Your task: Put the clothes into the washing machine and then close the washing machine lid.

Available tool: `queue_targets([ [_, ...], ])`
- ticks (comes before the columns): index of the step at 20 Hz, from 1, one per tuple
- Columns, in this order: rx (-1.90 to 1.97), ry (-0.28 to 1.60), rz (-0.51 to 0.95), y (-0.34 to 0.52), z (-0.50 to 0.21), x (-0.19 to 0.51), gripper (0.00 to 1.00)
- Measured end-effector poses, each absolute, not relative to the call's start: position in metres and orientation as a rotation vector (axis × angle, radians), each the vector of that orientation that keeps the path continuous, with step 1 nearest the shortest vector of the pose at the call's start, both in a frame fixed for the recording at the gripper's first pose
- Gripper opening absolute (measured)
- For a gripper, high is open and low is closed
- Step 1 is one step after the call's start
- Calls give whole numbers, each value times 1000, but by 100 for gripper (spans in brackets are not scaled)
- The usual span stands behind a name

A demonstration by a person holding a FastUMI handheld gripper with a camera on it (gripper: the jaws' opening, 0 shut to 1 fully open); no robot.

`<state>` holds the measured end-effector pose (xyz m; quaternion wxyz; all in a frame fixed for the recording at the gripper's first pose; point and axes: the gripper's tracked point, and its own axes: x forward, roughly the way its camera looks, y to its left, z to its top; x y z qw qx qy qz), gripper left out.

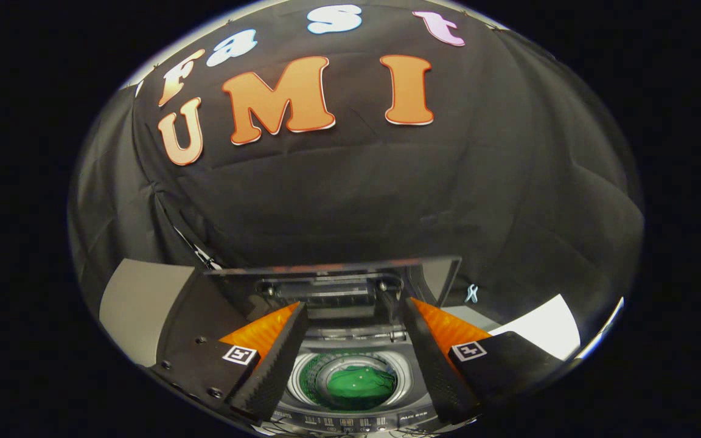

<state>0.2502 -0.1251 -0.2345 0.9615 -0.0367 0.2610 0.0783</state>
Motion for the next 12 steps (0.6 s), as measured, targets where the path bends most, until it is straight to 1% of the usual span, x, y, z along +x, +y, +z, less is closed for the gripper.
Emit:
queue_targets([
  [2,-86,518,167,-114,-230,273,100],
  [9,-130,537,183,-96,-257,344,100],
  [12,-137,591,187,-94,-277,355,100],
])
